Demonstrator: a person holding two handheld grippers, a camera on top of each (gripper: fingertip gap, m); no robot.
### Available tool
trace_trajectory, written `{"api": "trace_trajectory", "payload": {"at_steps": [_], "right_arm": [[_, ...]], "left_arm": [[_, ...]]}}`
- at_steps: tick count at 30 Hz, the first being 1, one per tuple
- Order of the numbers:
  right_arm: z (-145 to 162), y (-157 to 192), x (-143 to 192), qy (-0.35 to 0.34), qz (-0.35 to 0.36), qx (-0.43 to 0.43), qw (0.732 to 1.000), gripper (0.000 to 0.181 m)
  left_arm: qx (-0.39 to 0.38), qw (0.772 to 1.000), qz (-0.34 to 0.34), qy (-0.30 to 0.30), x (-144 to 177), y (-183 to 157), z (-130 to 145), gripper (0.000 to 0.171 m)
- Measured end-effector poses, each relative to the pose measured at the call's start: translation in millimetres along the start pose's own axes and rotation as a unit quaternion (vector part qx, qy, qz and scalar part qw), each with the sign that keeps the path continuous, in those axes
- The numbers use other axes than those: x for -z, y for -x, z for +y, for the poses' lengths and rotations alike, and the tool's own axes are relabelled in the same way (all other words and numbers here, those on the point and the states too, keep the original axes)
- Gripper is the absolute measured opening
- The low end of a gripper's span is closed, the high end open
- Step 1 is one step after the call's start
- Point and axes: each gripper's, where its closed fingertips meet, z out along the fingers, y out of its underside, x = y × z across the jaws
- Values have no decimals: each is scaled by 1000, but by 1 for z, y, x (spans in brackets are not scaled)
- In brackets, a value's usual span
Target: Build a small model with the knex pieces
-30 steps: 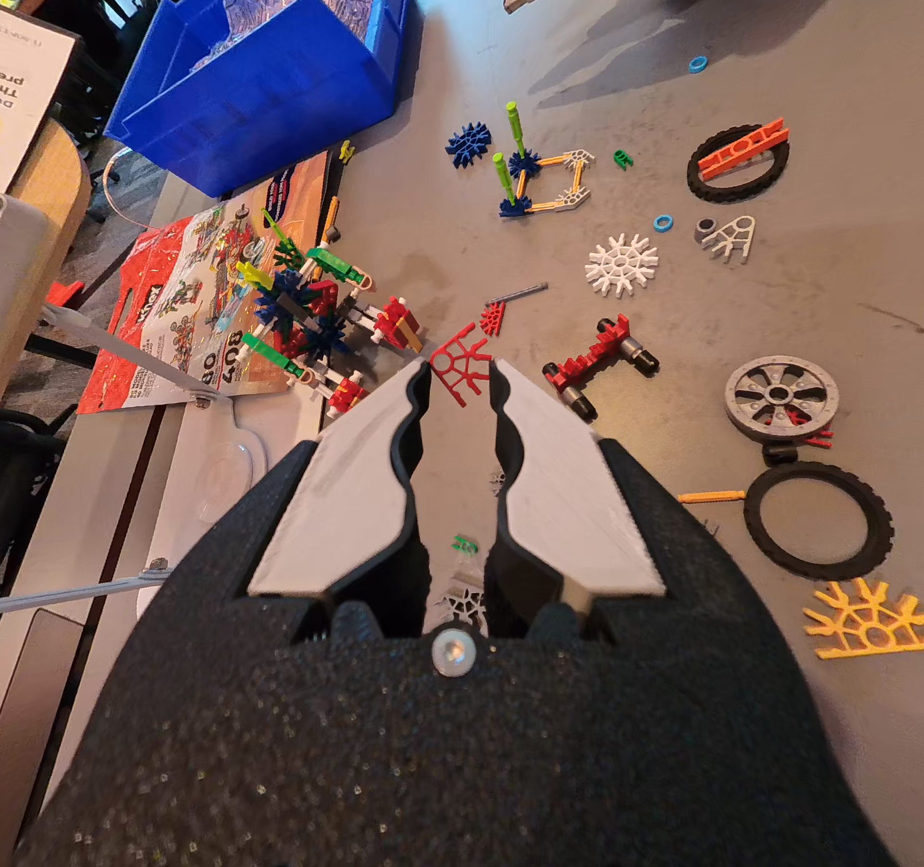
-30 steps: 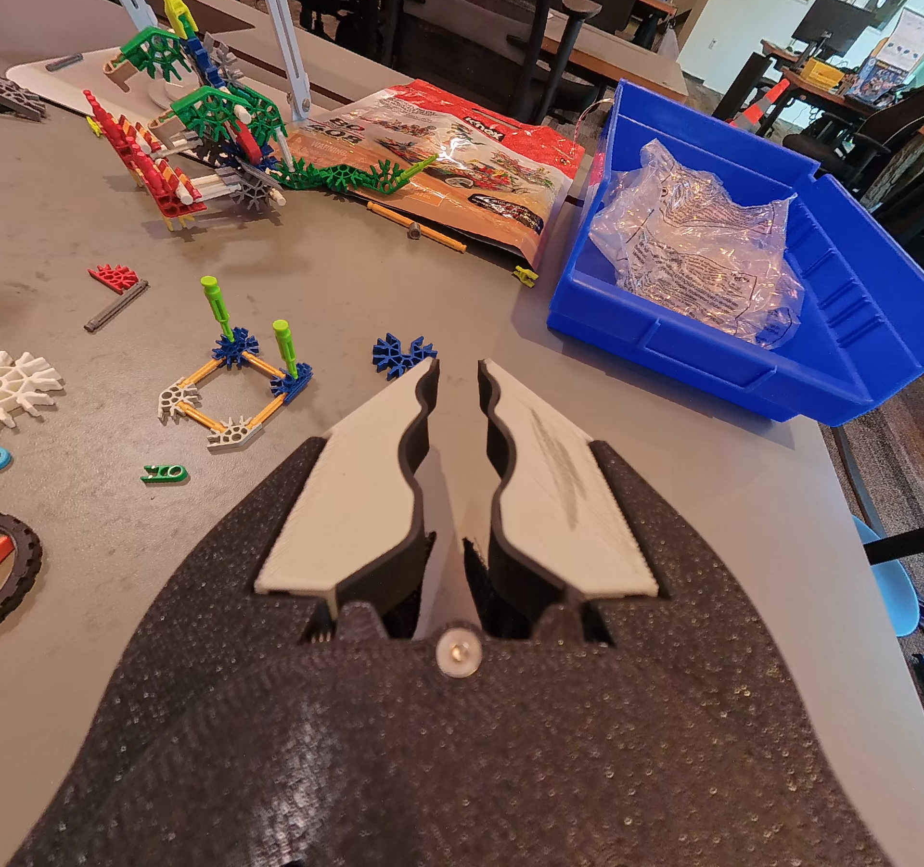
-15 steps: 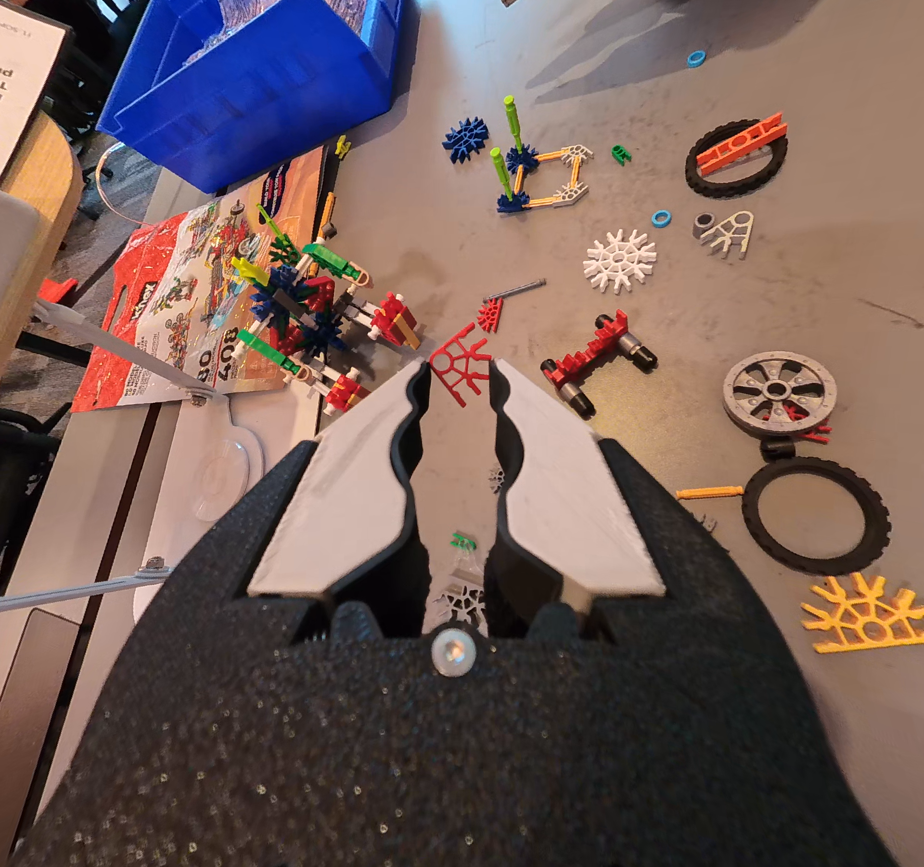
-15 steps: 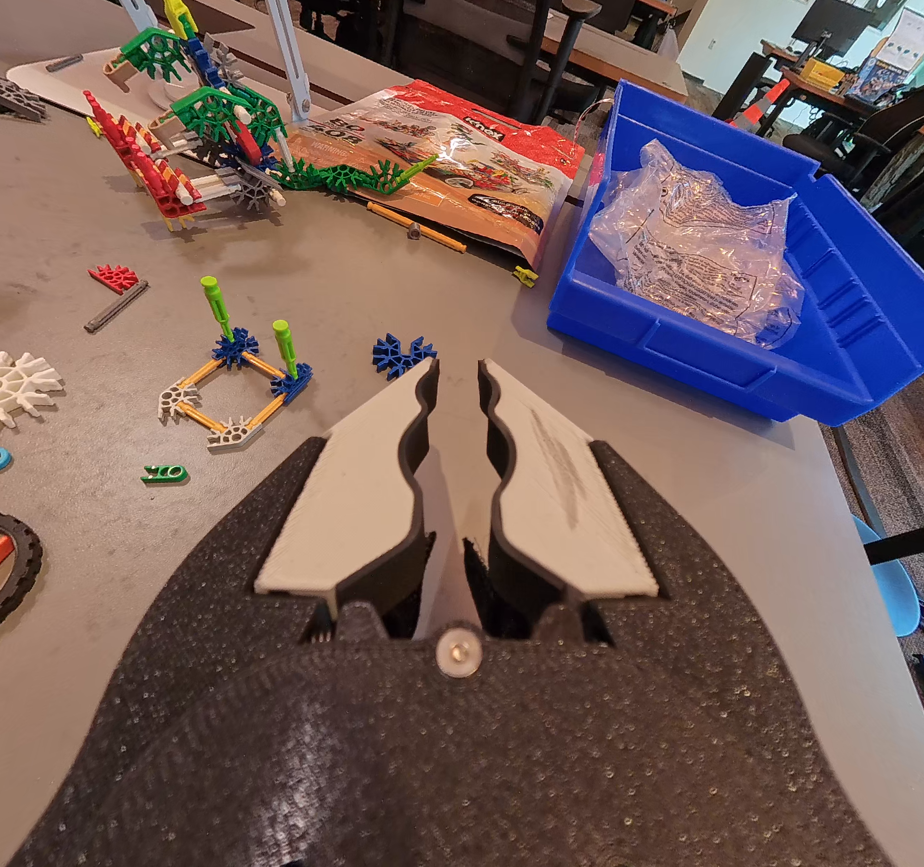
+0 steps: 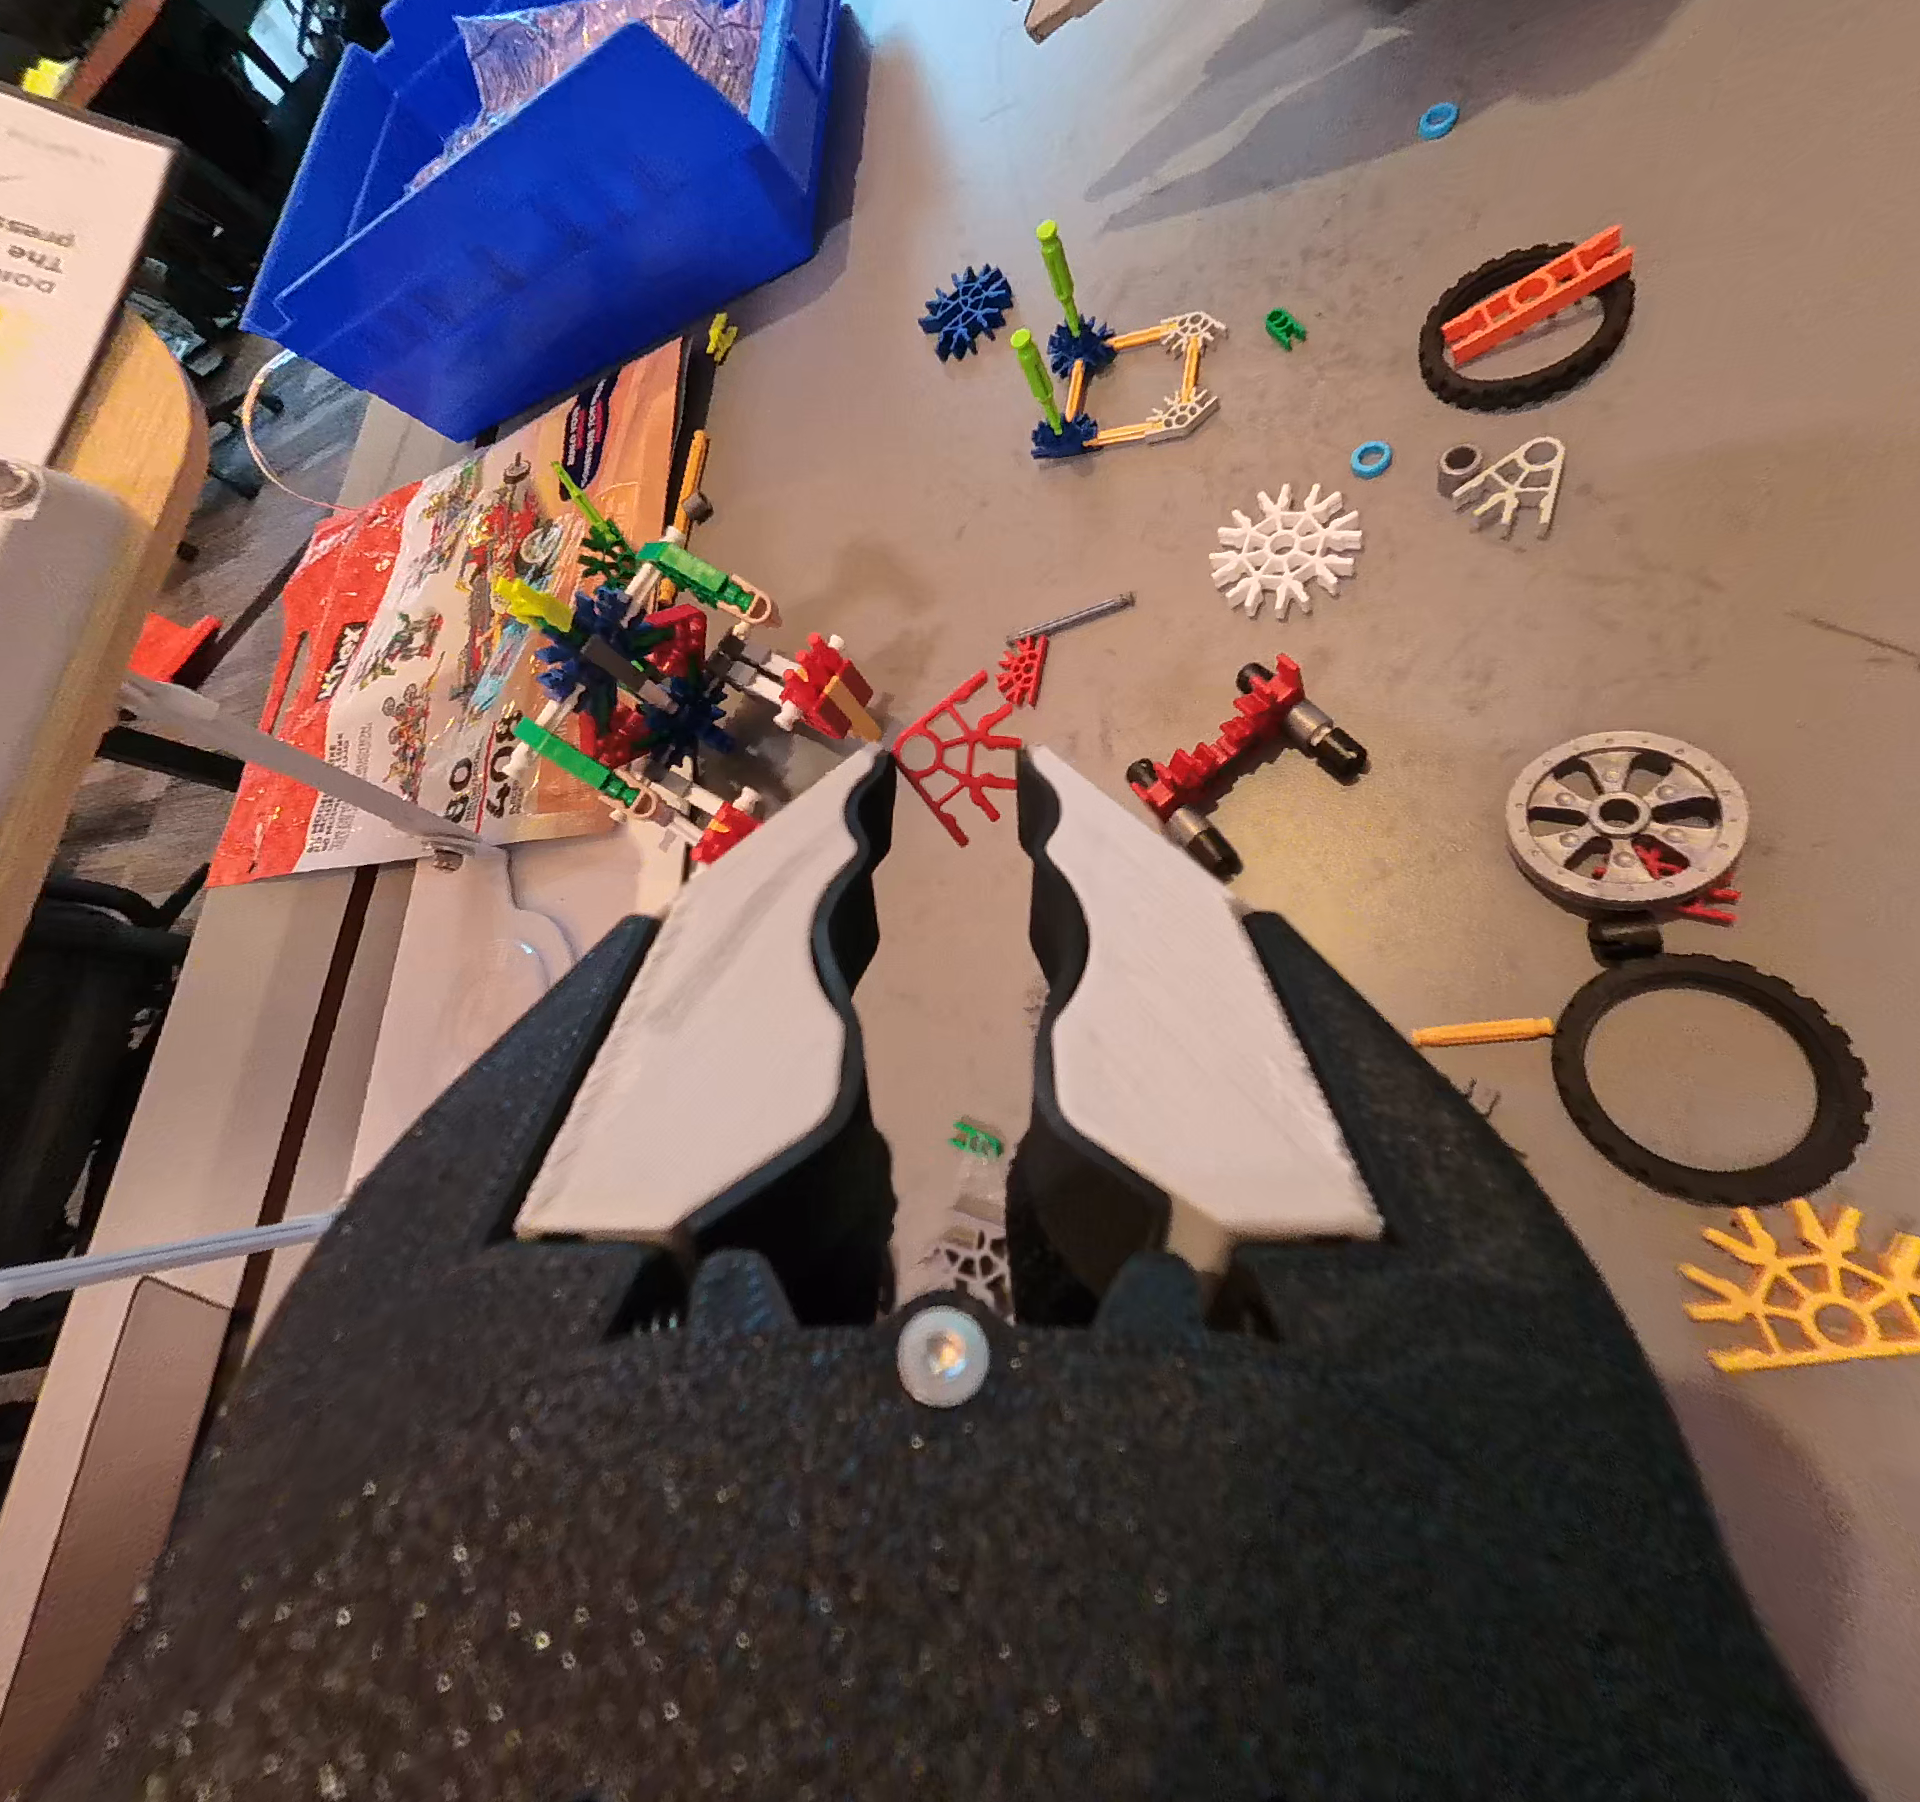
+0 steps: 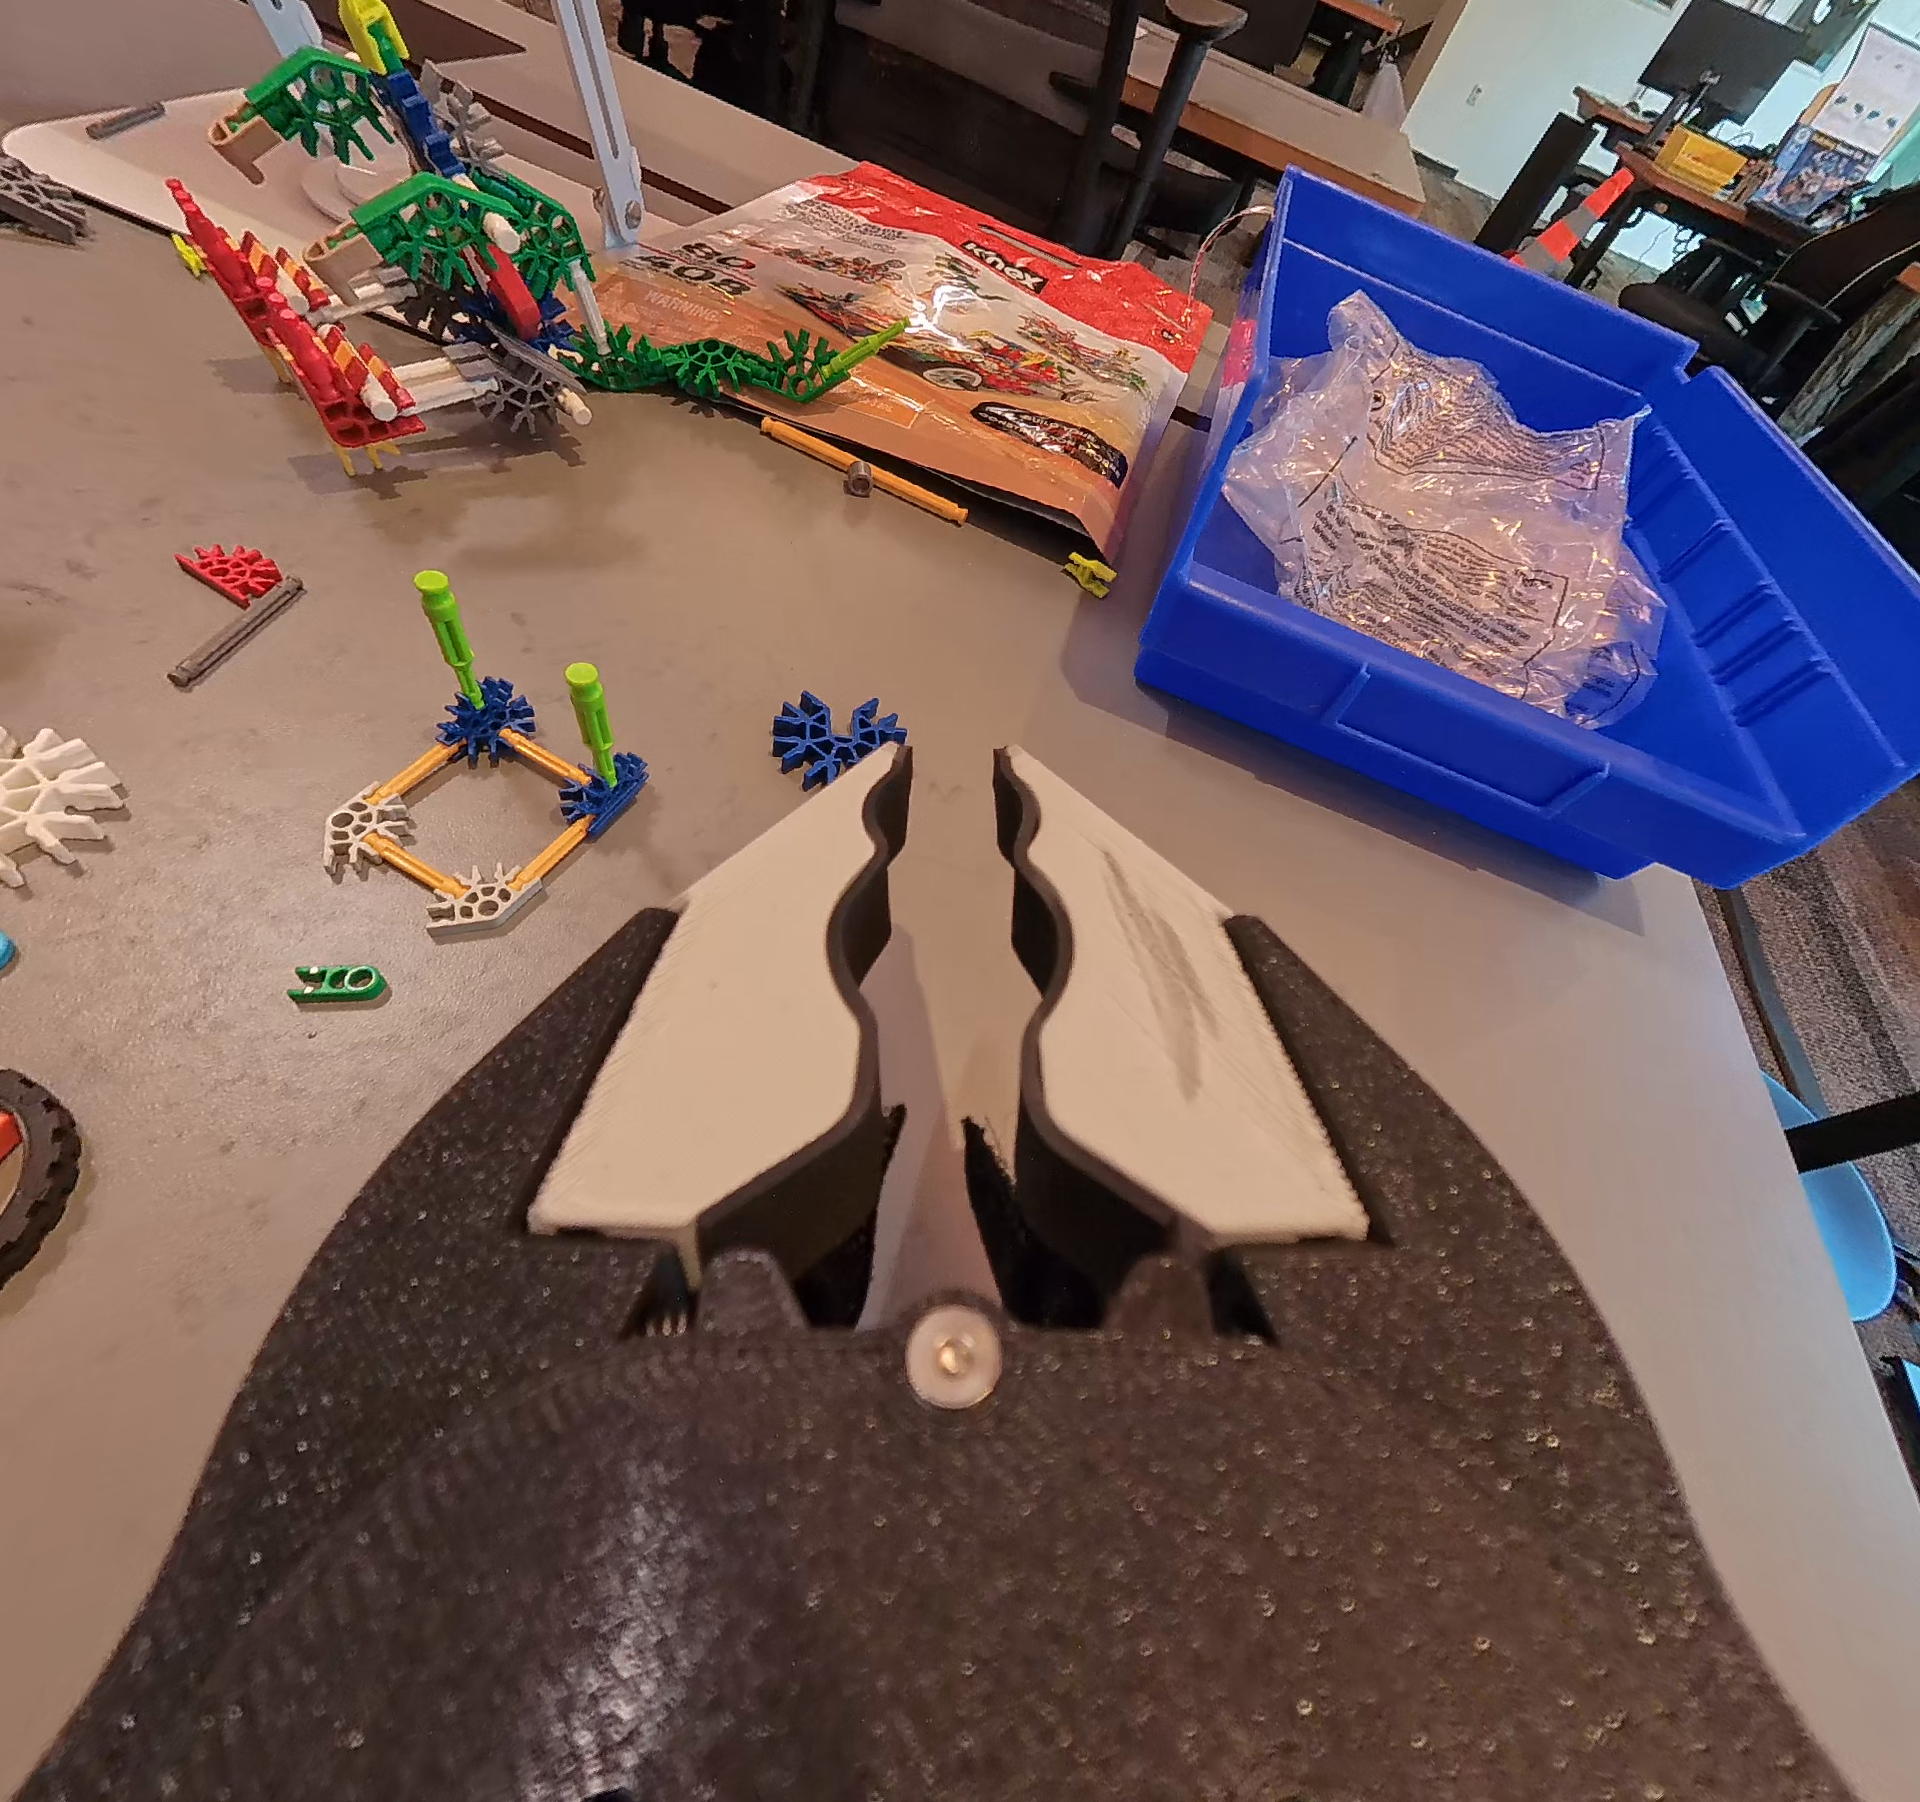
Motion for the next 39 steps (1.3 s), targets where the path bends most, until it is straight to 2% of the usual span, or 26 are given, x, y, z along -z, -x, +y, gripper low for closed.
{"api": "trace_trajectory", "payload": {"at_steps": [5,7,8,11,14,18,22,27,30,39], "right_arm": [[-11,2,6,-33,4,15,999,20],[-24,14,15,-52,10,61,997,20],[-30,28,17,-49,-9,80,996,21],[-65,107,24,-38,-143,108,983,28],[-91,205,26,-11,-289,139,947,43],[-104,304,6,29,-381,183,906,49],[-98,369,-20,79,-437,200,873,49],[-79,411,-41,146,-465,194,851,49],[-69,425,-44,167,-470,209,841,49],[-72,424,-54,155,-449,210,855,21]], "left_arm": [[3,999,-37,-17,20,17,-9,21],[9,998,-63,-30,34,29,-13,21],[17,996,-76,-40,42,35,-14,21],[39,991,-114,-56,60,55,-16,20],[49,986,-149,-55,70,68,-13,20],[72,977,-188,-74,84,84,-14,20],[98,966,-221,-87,99,100,-10,20],[112,955,-269,-65,116,115,1,21],[113,954,-269,-72,119,115,-1,20],[115,952,-270,-84,122,115,-6,20]]}}
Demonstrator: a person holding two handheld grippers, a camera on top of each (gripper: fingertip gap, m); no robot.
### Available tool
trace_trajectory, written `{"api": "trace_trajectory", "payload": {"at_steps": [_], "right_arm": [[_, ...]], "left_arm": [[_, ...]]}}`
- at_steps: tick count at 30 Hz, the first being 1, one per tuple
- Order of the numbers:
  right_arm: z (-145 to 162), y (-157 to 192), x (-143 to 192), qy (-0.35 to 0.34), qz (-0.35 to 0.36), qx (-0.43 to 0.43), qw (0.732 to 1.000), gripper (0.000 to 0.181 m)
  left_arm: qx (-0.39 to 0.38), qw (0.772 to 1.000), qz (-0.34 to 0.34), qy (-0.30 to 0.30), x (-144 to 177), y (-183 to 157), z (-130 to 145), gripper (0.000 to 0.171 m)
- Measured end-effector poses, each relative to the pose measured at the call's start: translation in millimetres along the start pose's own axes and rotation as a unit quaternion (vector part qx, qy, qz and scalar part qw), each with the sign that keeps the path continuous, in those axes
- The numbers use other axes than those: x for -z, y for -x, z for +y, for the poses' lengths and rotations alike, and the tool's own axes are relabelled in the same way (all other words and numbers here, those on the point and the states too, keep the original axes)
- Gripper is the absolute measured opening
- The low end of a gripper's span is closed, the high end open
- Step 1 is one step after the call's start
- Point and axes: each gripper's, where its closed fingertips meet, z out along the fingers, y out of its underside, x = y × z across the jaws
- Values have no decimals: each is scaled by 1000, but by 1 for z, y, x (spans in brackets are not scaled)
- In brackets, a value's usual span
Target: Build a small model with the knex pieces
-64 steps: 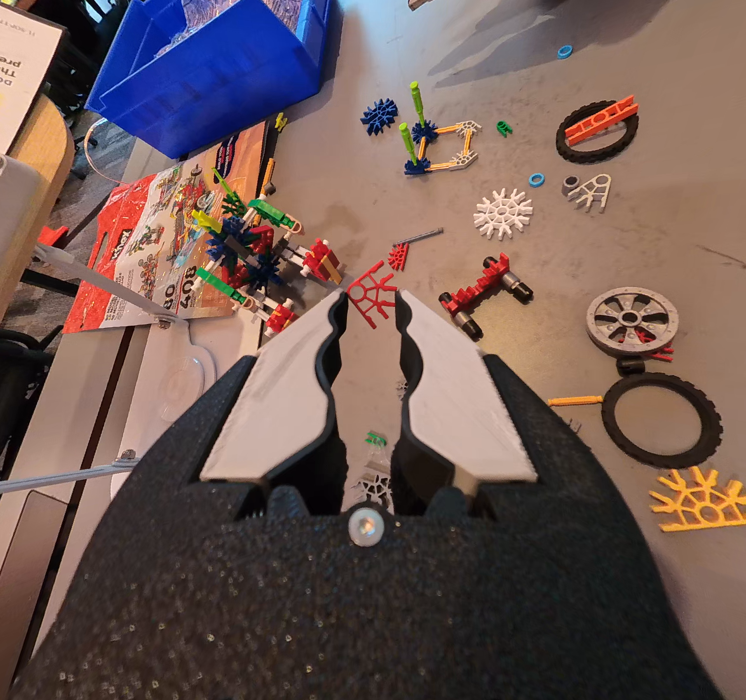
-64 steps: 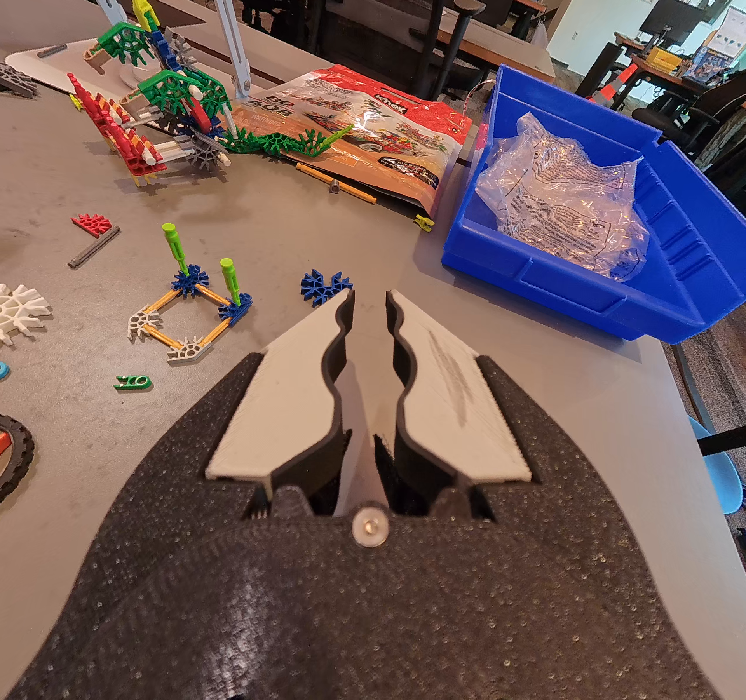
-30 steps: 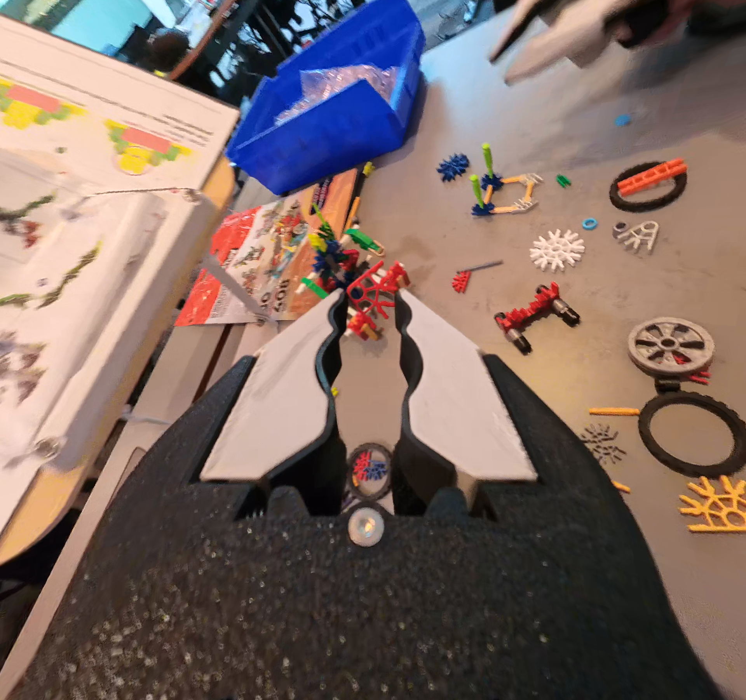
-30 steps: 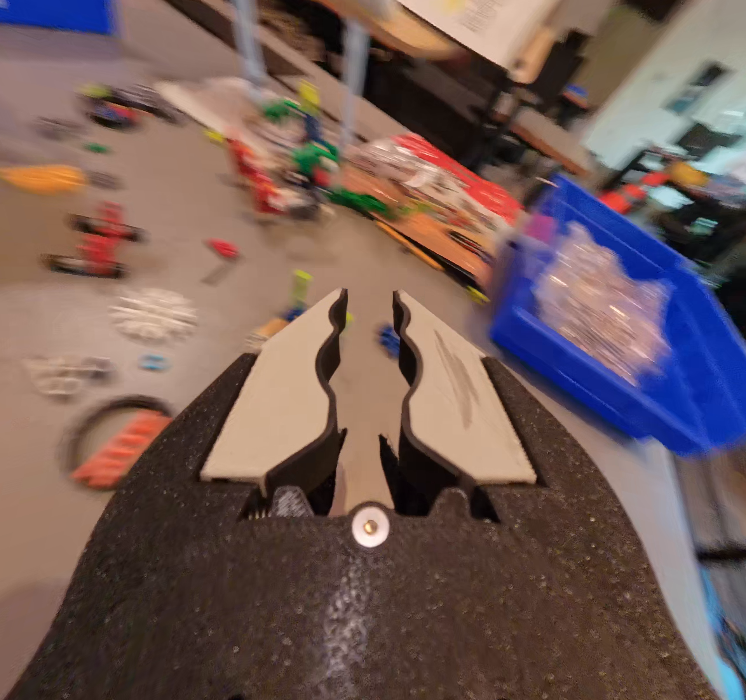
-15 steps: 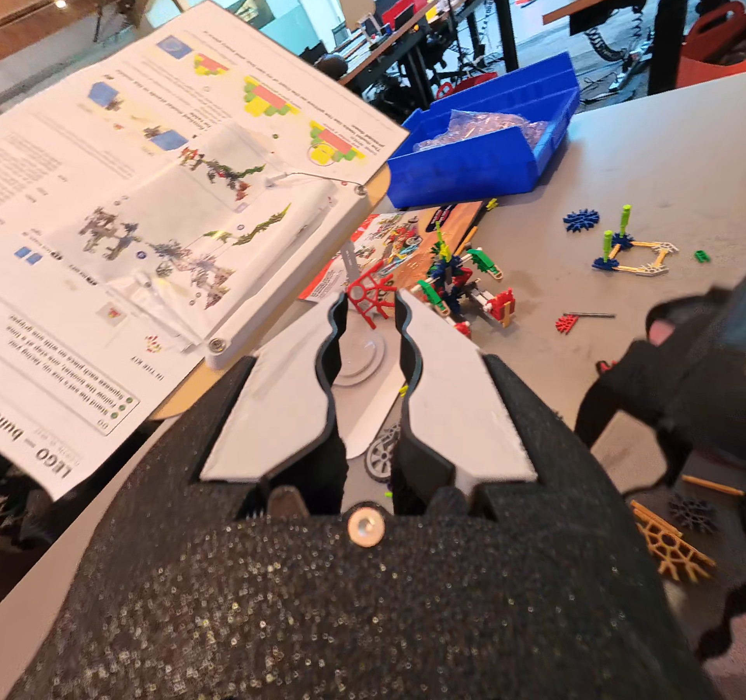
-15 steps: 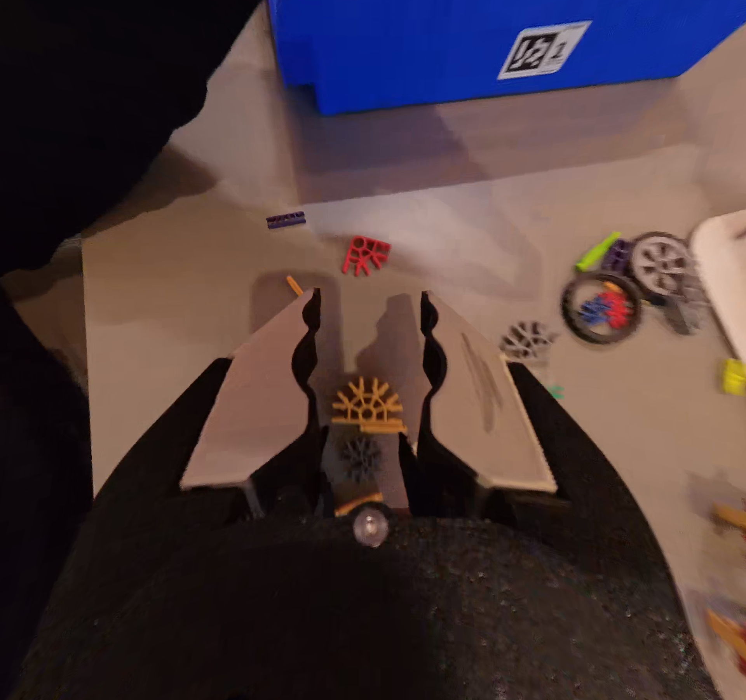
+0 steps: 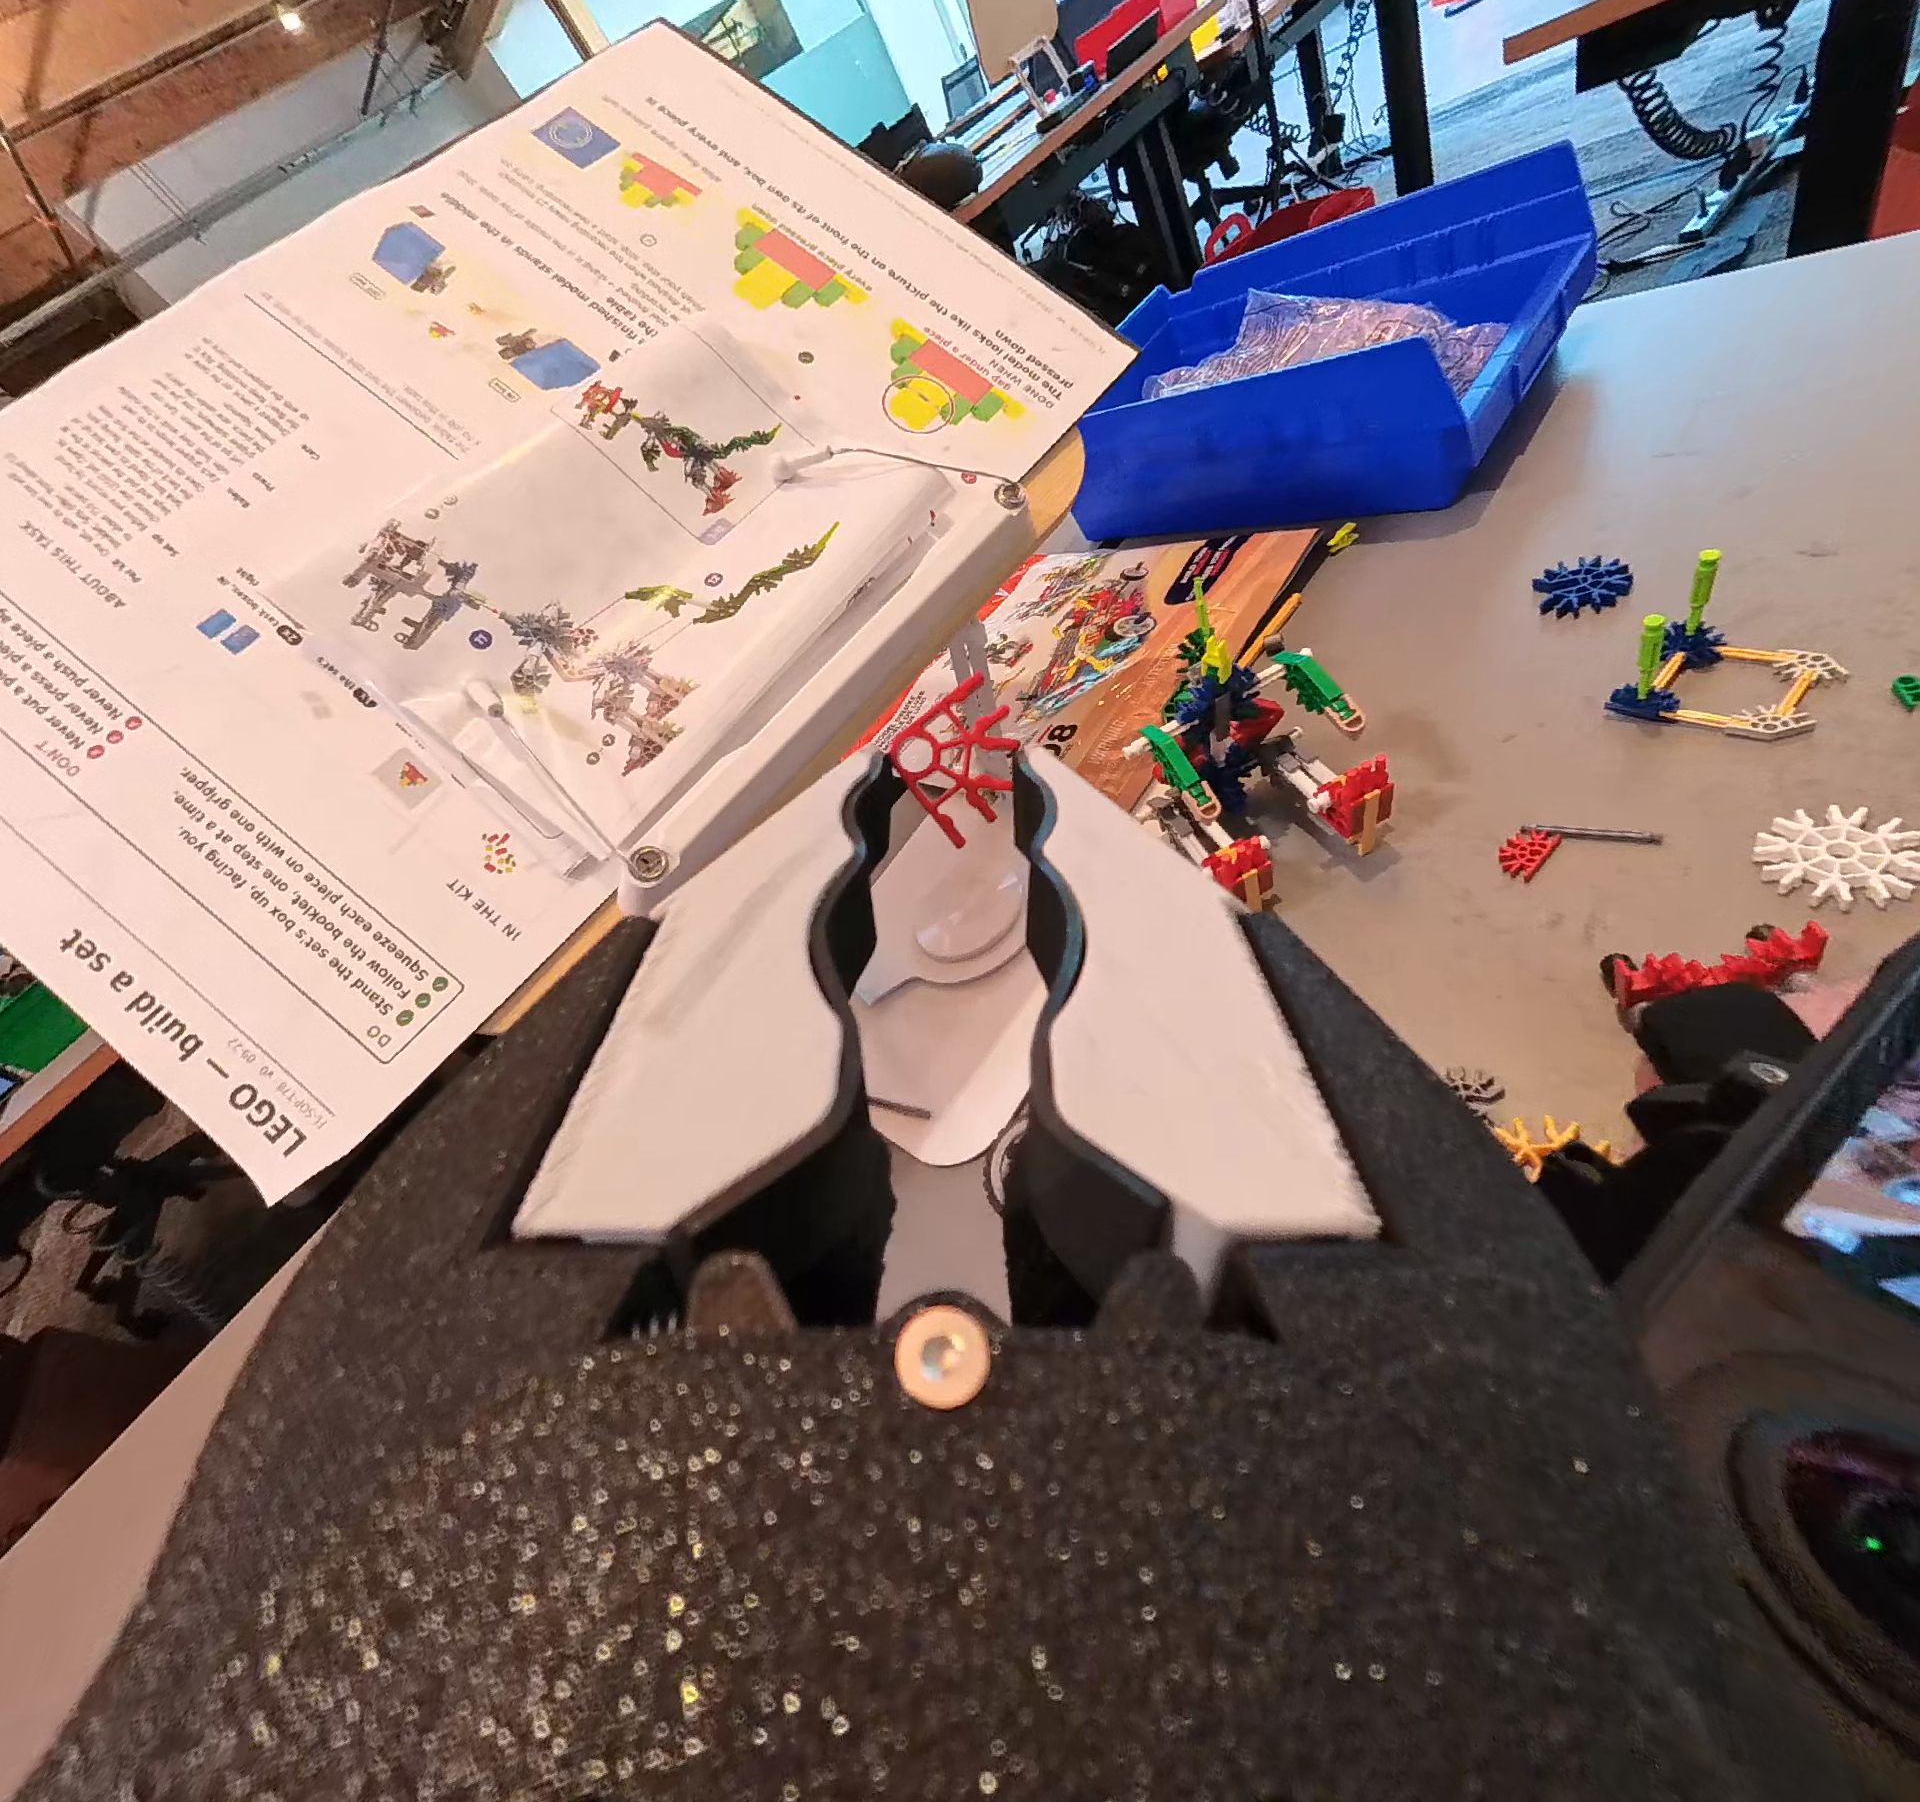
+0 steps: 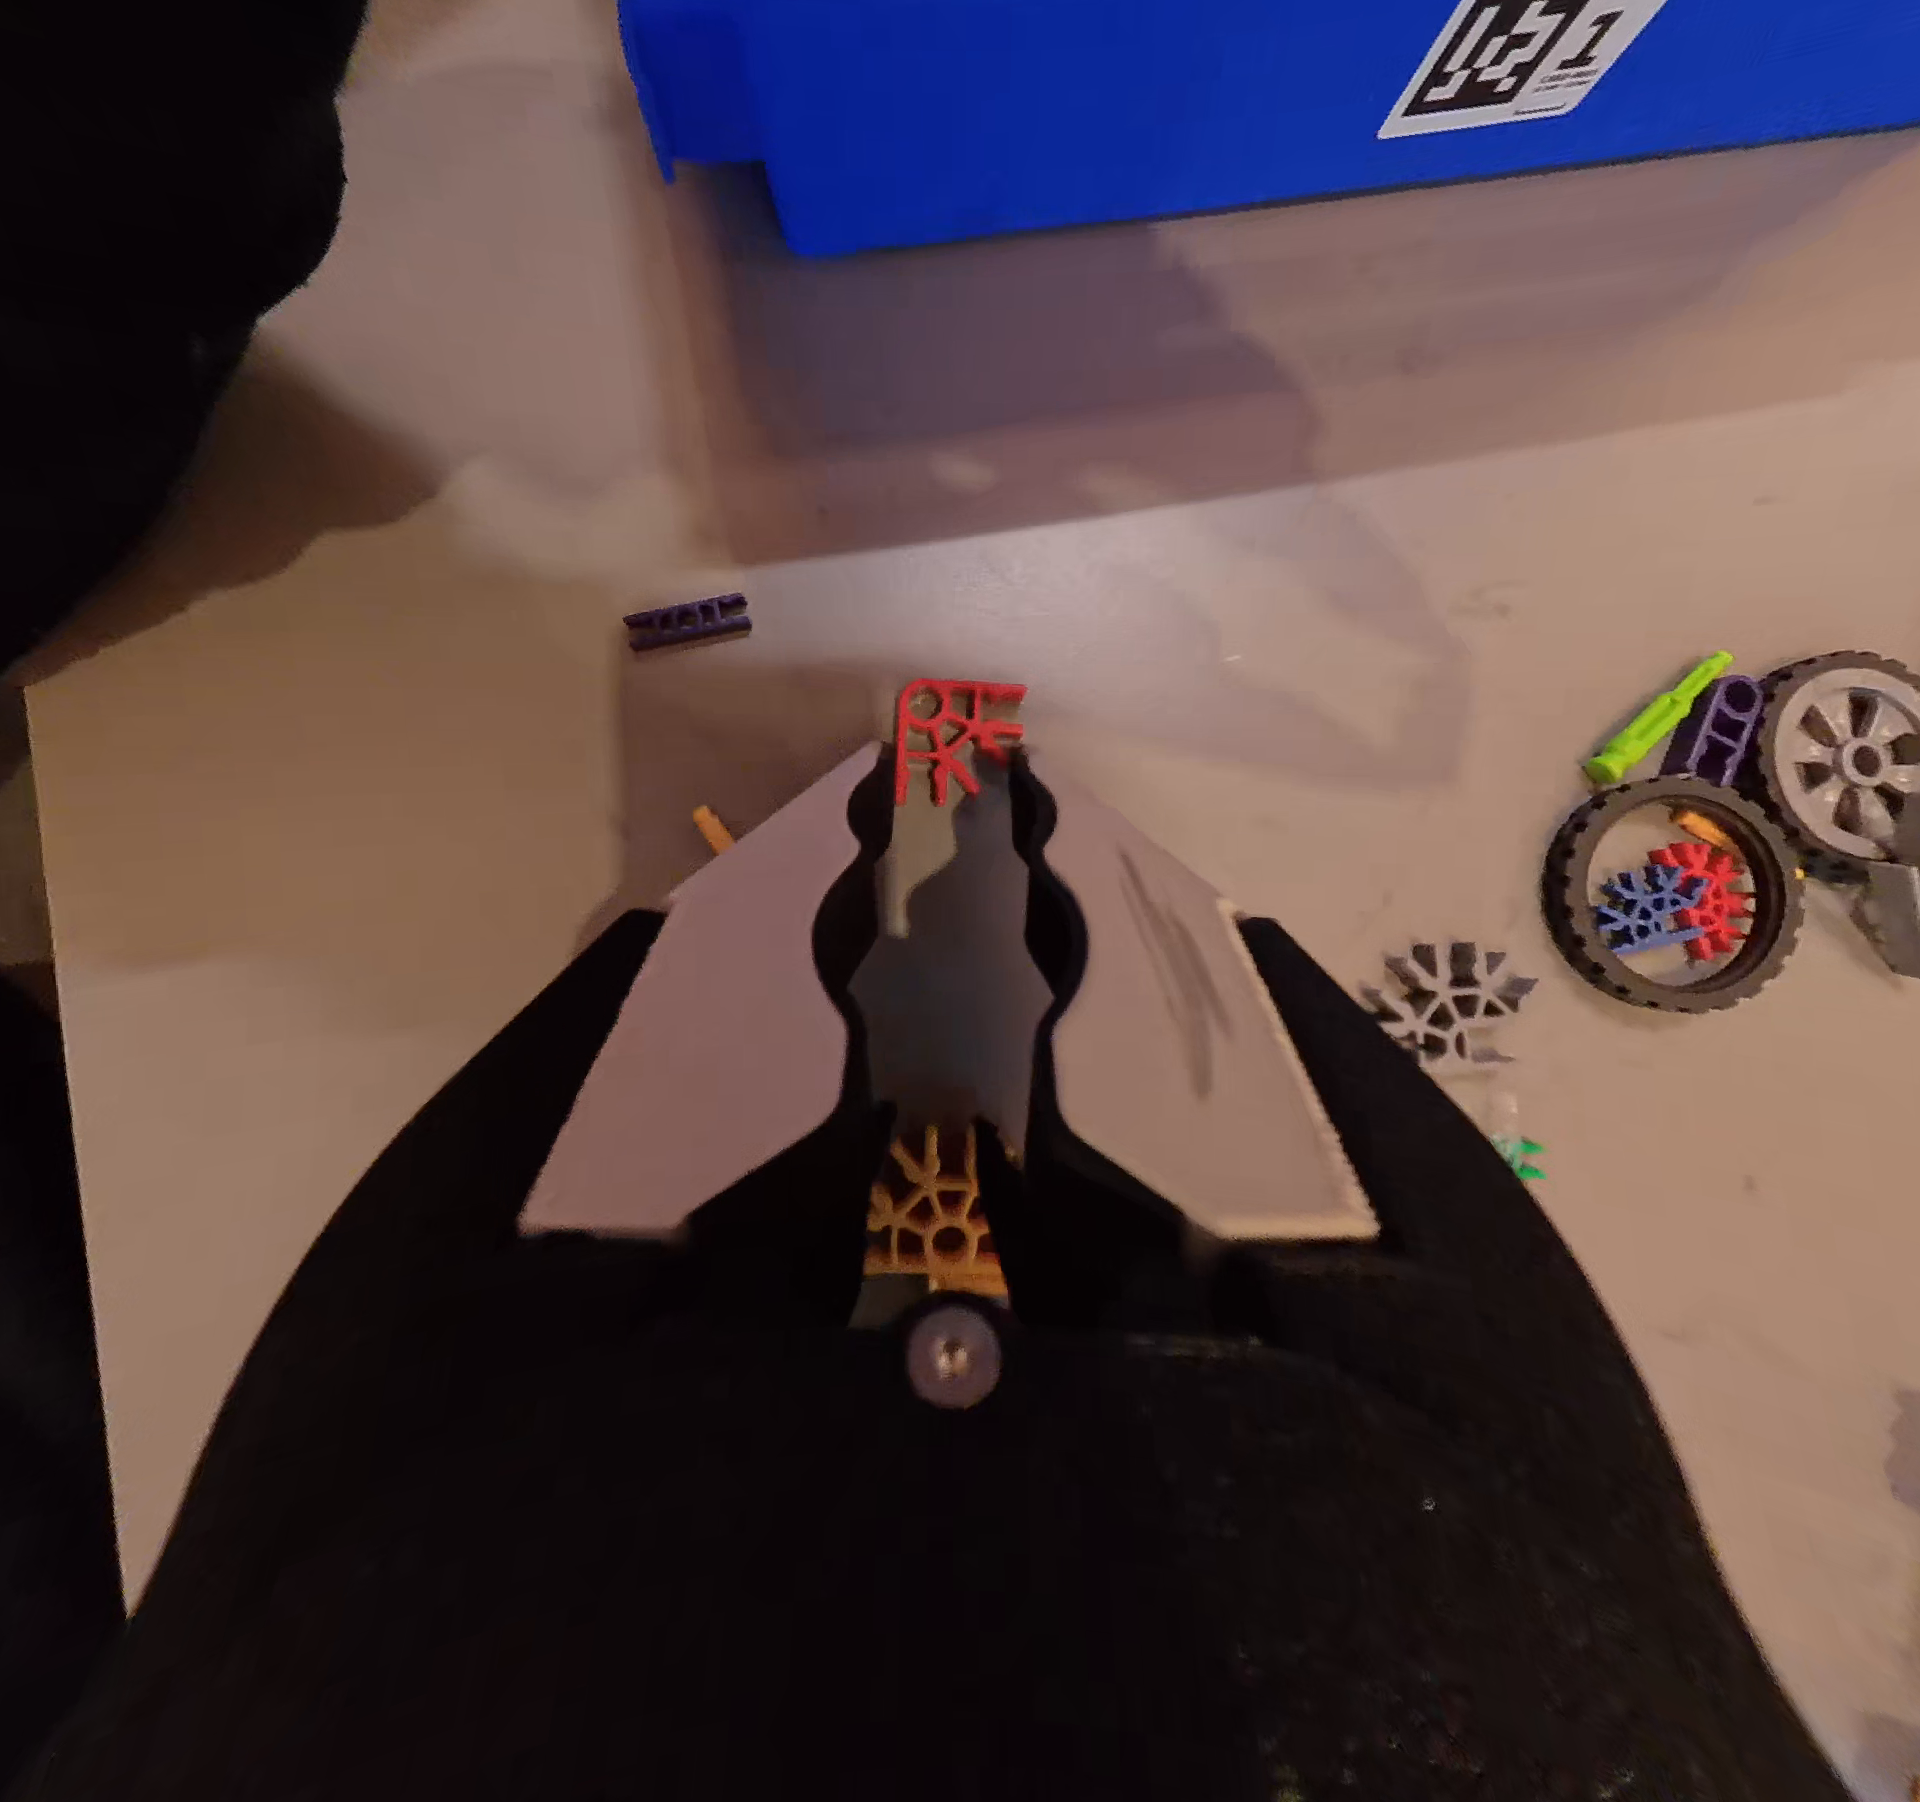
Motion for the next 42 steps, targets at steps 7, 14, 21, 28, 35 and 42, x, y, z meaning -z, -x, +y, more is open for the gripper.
{"api": "trace_trajectory", "payload": {"at_steps": [7,14,21,28,35,42], "right_arm": [[3,3,3,-5,-8,5,1000,21],[12,5,24,-18,-2,0,1000,21],[38,-11,89,-67,51,-48,995,21],[115,-47,176,-90,148,-141,975,21],[202,-64,231,-74,222,-226,946,21],[245,-59,246,-63,242,-260,933,21]], "left_arm": [[1,1000,2,4,-3,-2,3,20],[2,1000,9,8,-7,-6,5,20],[-2,999,37,13,-17,-24,7,20],[-12,993,119,10,-35,-78,0,20],[-35,975,218,20,-52,-156,-3,20],[-69,955,284,48,-64,-218,5,21]]}}
